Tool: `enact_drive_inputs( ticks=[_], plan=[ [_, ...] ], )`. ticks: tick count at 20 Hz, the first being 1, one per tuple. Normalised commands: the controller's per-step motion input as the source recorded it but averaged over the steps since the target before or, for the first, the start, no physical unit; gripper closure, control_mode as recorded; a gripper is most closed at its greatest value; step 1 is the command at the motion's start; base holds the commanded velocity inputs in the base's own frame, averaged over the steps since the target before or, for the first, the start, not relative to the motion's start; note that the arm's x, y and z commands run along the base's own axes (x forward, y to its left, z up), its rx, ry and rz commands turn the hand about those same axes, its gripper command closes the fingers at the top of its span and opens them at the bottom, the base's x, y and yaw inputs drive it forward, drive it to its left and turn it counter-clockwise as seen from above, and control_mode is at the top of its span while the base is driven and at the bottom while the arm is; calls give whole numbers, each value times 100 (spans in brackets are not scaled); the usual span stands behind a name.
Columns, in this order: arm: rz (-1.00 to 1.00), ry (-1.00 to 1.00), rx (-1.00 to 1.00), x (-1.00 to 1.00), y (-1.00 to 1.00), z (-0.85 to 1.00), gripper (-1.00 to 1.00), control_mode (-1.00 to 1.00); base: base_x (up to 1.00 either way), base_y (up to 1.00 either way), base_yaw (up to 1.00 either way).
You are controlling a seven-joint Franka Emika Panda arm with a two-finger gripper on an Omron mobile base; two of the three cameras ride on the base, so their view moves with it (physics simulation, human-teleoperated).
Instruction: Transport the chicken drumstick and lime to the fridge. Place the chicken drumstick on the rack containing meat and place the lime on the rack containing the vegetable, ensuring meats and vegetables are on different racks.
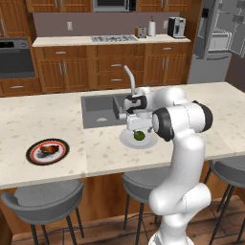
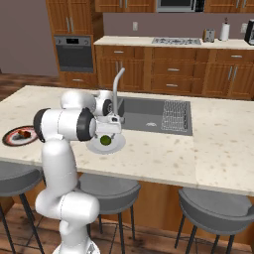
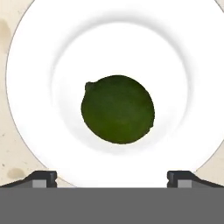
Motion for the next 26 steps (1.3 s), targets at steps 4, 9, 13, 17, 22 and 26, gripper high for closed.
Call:
enact_drive_inputs(
  ticks=[4, 9, 13, 17, 22, 26],
  plan=[
    [0, 11, 0, 44, 11, -27, -100, -100, 0, 0, 0],
    [0, 15, 0, 36, 10, -17, -100, -100, 0, 0, 0],
    [0, 20, 0, 28, 0, -15, -100, -100, 0, 0, 0],
    [0, 18, 0, 3, 0, -5, -100, -100, 0, 0, 0],
    [0, 7, 0, -20, 0, 1, -100, -100, 0, 0, 0],
    [0, 2, 0, -22, 0, 0, -100, -100, 0, 0, 0]
  ],
)
